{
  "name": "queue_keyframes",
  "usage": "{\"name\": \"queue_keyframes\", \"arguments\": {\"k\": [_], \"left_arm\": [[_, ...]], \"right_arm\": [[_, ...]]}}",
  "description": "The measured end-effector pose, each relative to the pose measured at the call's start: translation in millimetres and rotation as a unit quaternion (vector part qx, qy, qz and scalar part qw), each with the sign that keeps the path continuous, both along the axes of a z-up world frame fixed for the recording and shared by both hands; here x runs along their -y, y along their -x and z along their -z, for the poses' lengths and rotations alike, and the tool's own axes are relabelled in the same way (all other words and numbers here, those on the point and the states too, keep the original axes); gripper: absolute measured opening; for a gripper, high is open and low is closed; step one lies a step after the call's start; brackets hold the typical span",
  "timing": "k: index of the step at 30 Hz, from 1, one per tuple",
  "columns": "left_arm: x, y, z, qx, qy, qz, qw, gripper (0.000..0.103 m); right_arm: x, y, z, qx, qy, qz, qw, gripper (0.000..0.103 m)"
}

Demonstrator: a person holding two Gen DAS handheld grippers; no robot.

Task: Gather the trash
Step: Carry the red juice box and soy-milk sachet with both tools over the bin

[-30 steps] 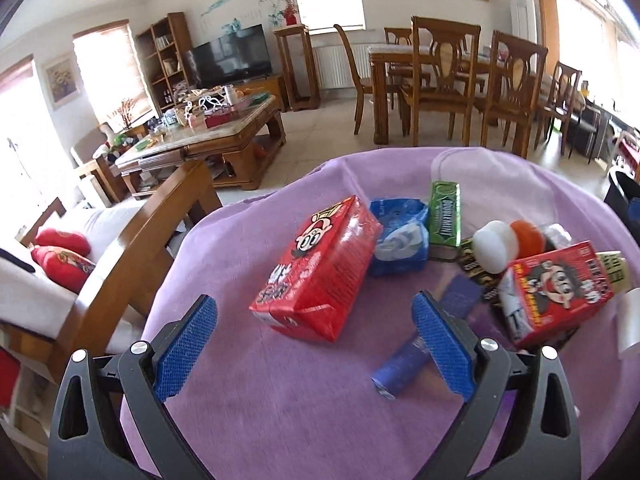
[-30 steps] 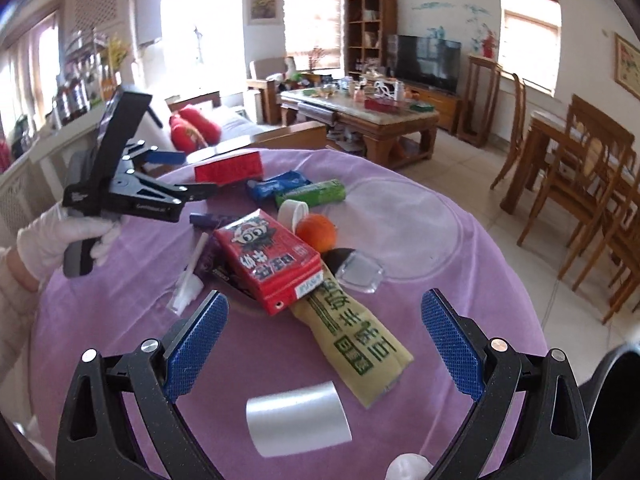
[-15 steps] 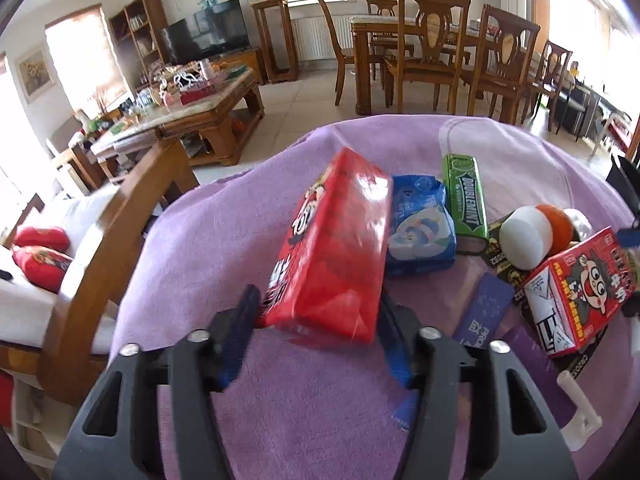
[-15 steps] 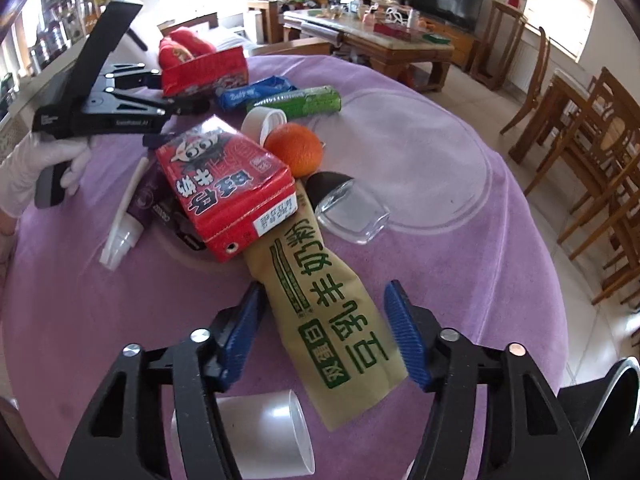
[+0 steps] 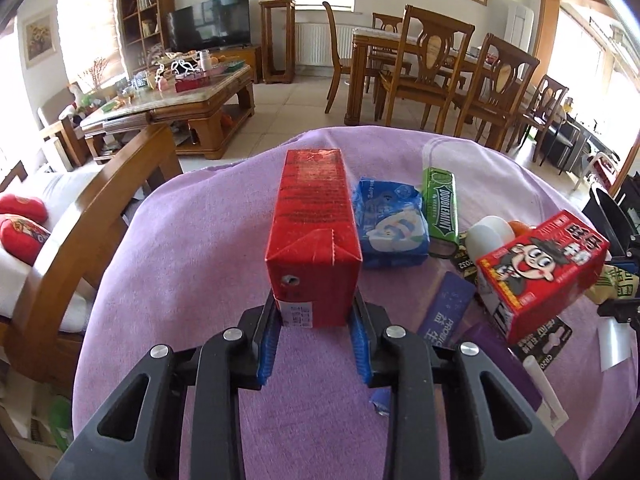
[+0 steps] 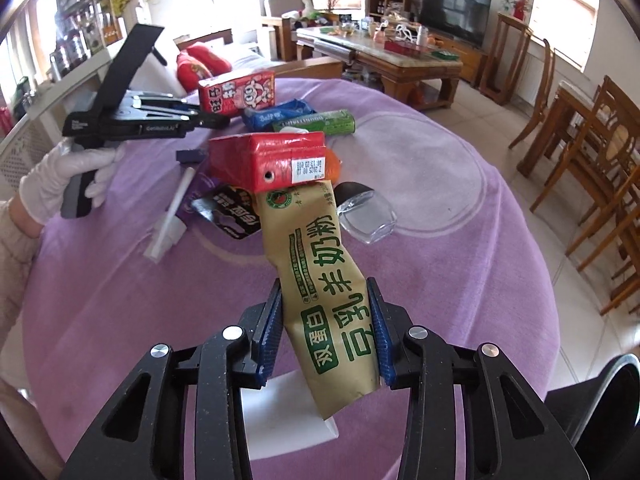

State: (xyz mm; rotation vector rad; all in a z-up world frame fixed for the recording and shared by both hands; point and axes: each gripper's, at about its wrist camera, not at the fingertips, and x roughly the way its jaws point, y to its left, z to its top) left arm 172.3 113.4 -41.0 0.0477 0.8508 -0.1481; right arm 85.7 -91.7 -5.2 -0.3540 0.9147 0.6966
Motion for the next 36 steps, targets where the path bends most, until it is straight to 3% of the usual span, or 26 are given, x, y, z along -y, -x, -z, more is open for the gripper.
{"name": "queue_keyframes", "arguments": {"k": [8,15,19,26,36], "left_arm": [[0,21,-14,0.025,0.037,-0.017,0.9989,0.030],[21,53,-44,0.073,0.059,-0.011,0.9955,0.030],[54,77,-68,0.111,0.061,0.009,0.9919,0.030],[127,96,-93,0.143,0.064,0.071,0.9852,0.030],[240,103,-94,0.148,0.074,0.166,0.9722,0.031]], "right_arm": [[29,31,-30,0.019,-0.072,0.016,0.997,0.039],[61,50,-46,0.025,-0.176,0.044,0.983,0.039],[82,62,-54,0.038,-0.219,0.063,0.973,0.039],[140,79,-73,0.063,-0.261,0.112,0.957,0.039],[249,107,-76,0.084,-0.285,0.193,0.935,0.039]]}}
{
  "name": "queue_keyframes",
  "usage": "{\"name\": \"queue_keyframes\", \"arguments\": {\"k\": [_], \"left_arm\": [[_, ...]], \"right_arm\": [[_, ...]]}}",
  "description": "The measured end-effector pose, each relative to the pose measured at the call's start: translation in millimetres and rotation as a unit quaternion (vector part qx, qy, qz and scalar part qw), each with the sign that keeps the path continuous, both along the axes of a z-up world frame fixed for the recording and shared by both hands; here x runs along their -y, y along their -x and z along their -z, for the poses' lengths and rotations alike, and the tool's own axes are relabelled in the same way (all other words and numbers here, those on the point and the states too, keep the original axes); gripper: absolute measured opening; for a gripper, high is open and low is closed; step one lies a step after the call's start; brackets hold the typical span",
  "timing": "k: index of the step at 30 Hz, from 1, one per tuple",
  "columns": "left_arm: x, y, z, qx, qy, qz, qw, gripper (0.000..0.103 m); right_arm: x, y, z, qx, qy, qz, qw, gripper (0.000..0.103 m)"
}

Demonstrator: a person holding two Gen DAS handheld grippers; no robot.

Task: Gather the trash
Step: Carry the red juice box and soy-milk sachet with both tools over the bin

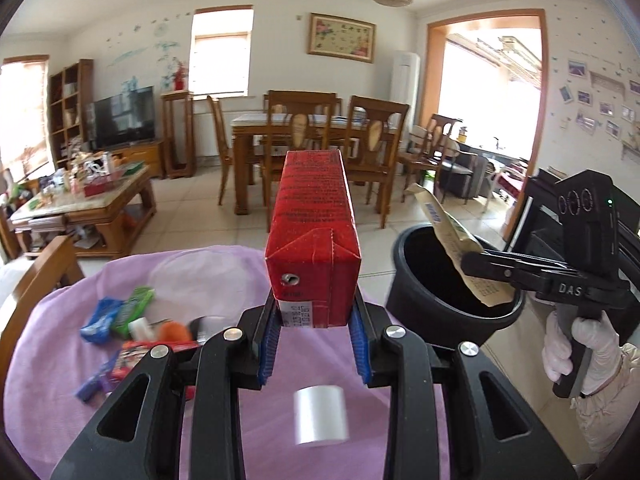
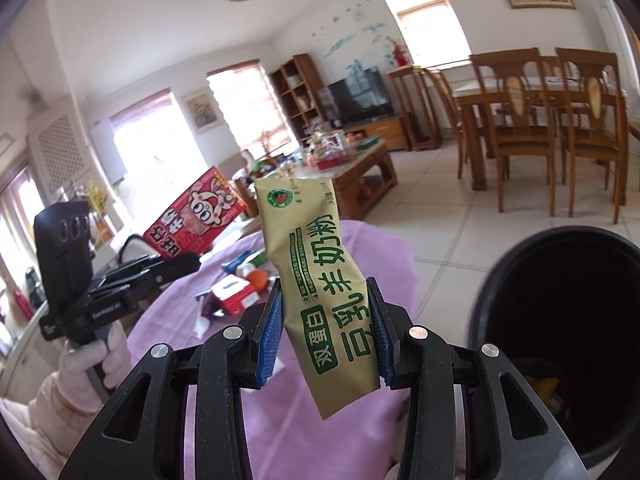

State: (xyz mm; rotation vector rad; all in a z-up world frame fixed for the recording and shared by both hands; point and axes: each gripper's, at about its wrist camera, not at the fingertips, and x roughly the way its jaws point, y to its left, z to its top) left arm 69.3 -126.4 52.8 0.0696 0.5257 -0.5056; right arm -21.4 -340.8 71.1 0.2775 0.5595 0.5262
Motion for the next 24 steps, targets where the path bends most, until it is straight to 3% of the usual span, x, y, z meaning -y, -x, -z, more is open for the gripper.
{"name": "queue_keyframes", "arguments": {"k": [13,24], "left_arm": [[114,-6,33,-0.033,0.004,0.094,0.9950,0.031],[173,-16,64,-0.077,-0.007,0.131,0.9884,0.031]], "right_arm": [[139,36,36,-0.019,-0.044,0.121,0.991,0.039],[186,45,73,-0.044,-0.062,0.181,0.981,0.039]]}}
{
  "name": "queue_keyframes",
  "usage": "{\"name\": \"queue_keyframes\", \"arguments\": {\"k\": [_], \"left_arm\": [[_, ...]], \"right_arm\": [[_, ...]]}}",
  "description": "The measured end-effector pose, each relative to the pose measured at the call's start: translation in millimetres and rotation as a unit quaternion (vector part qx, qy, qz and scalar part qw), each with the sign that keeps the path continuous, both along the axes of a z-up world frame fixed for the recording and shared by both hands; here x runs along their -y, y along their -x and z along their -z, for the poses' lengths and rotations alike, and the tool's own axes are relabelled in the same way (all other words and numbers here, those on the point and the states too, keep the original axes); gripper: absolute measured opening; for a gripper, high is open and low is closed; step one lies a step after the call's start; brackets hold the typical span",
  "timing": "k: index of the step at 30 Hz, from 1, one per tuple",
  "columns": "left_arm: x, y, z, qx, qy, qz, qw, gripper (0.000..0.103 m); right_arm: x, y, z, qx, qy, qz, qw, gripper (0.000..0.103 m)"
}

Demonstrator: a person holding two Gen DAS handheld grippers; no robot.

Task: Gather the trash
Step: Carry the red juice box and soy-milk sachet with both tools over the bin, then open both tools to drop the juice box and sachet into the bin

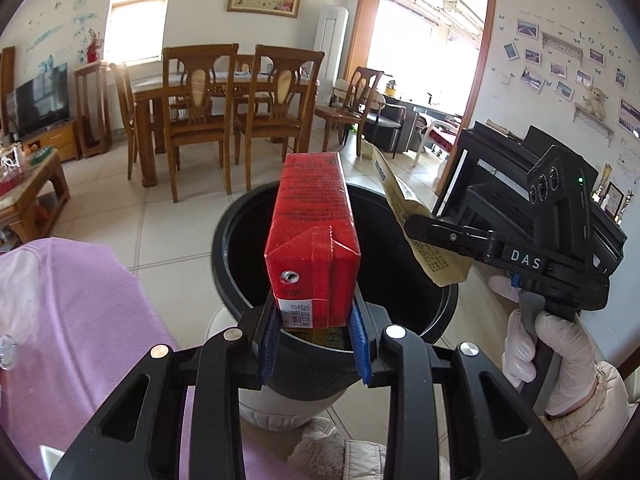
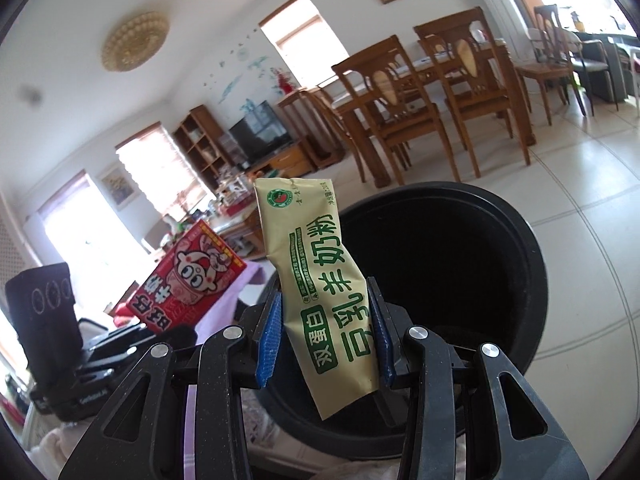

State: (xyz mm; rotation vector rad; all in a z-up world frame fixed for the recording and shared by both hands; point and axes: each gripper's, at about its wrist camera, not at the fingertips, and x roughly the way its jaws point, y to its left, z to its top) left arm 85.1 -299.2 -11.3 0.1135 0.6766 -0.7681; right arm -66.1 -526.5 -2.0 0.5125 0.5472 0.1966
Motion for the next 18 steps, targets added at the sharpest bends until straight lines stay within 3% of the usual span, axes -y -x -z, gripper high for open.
{"name": "queue_keyframes", "arguments": {"k": [15,18], "left_arm": [[36,-11,26,-0.021,-0.041,0.019,0.9987,0.031],[35,-11,25,-0.025,-0.047,0.014,0.9985,0.033]], "right_arm": [[18,-4,30,-0.022,-0.013,0.027,0.999,0.041],[18,-4,31,-0.023,-0.015,0.032,0.999,0.048]]}}
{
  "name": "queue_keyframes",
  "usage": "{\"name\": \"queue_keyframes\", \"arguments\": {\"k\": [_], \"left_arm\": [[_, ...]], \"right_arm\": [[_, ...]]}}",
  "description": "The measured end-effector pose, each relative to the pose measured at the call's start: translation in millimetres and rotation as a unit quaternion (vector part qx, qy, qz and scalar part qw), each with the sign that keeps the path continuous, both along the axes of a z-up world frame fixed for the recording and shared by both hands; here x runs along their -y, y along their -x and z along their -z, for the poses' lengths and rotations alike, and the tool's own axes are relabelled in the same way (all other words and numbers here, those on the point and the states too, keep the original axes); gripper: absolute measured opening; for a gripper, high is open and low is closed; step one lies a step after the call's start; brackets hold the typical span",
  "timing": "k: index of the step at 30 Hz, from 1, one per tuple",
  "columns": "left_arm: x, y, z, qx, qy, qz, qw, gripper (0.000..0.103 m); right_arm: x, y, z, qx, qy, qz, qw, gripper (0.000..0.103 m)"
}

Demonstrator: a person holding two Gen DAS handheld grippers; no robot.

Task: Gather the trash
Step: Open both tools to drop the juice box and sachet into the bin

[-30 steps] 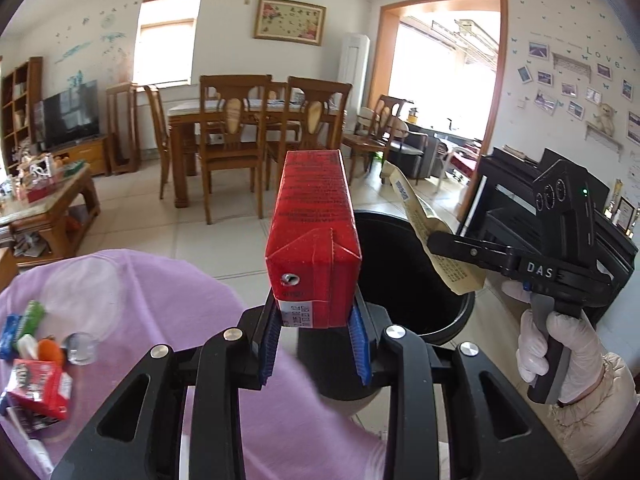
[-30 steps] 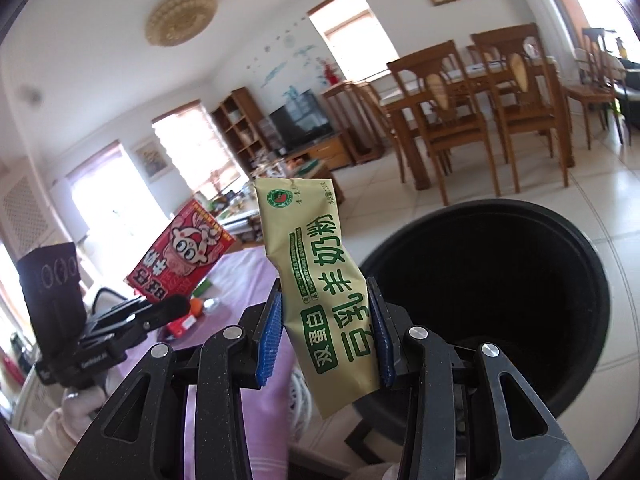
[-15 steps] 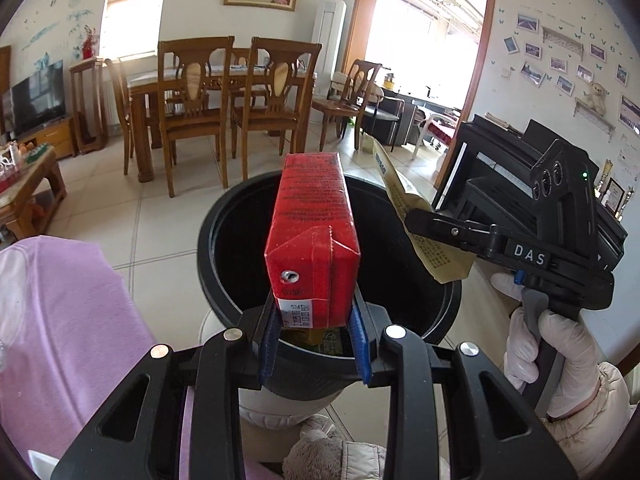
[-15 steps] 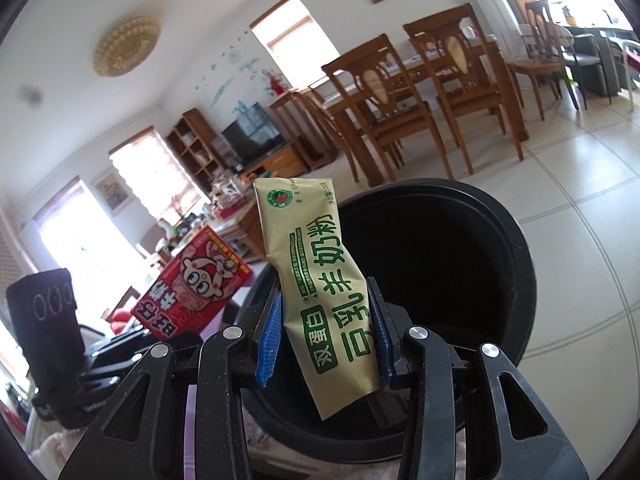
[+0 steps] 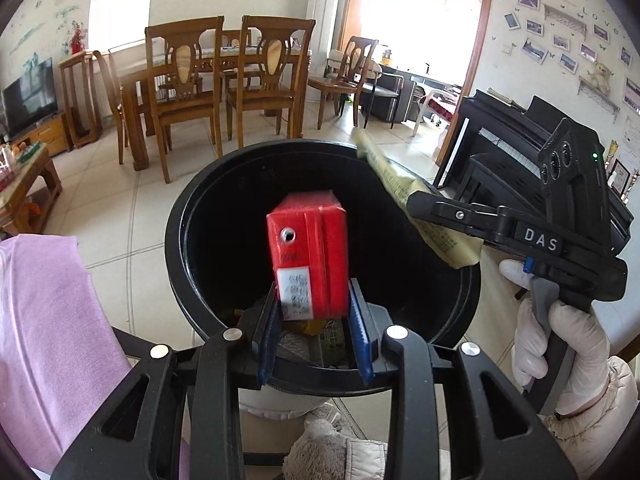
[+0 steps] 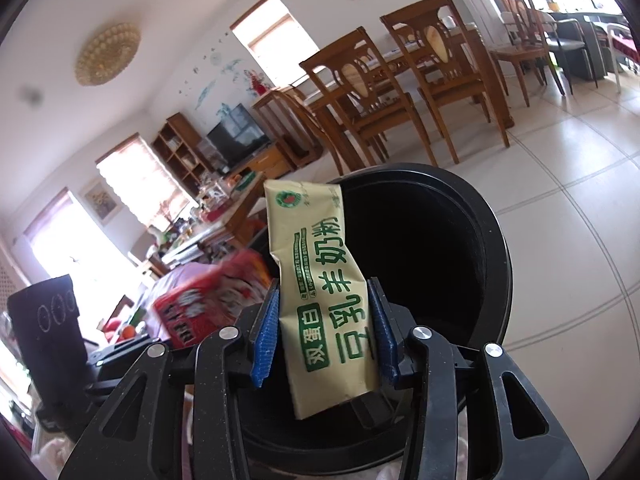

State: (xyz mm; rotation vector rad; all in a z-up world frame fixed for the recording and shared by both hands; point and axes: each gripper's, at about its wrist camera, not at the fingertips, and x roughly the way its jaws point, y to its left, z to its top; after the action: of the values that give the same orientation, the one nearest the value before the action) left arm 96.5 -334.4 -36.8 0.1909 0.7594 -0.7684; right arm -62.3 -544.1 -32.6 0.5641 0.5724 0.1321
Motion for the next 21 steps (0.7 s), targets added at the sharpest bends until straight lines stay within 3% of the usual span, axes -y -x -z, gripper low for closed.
{"name": "queue_keyframes", "arguments": {"k": [3,5,7,9,12,15,21], "left_arm": [[-2,2,-3,0.005,-0.006,-0.005,1.0000,0.033],[-3,4,-6,0.009,-0.009,-0.008,0.9999,0.035],[-7,10,-10,0.017,-0.009,-0.014,0.9997,0.061],[-15,17,-17,0.037,-0.005,-0.023,0.9990,0.075],[-28,23,-26,0.048,-0.004,-0.030,0.9984,0.076],[-47,28,-34,0.054,0.003,-0.049,0.9973,0.086],[-96,32,-46,0.062,0.020,-0.095,0.9933,0.090]], "right_arm": [[2,-1,-3,0.004,-0.001,0.008,1.000,0.065],[1,0,-6,0.007,0.003,0.010,1.000,0.066],[0,2,-8,0.009,0.005,0.011,1.000,0.070],[0,-1,-12,0.011,0.010,0.012,1.000,0.073],[-9,-2,-18,0.013,0.017,0.008,1.000,0.076],[-18,-5,-25,0.018,0.028,-0.001,0.999,0.078],[-71,-13,-41,0.028,0.061,-0.043,0.997,0.087]]}}
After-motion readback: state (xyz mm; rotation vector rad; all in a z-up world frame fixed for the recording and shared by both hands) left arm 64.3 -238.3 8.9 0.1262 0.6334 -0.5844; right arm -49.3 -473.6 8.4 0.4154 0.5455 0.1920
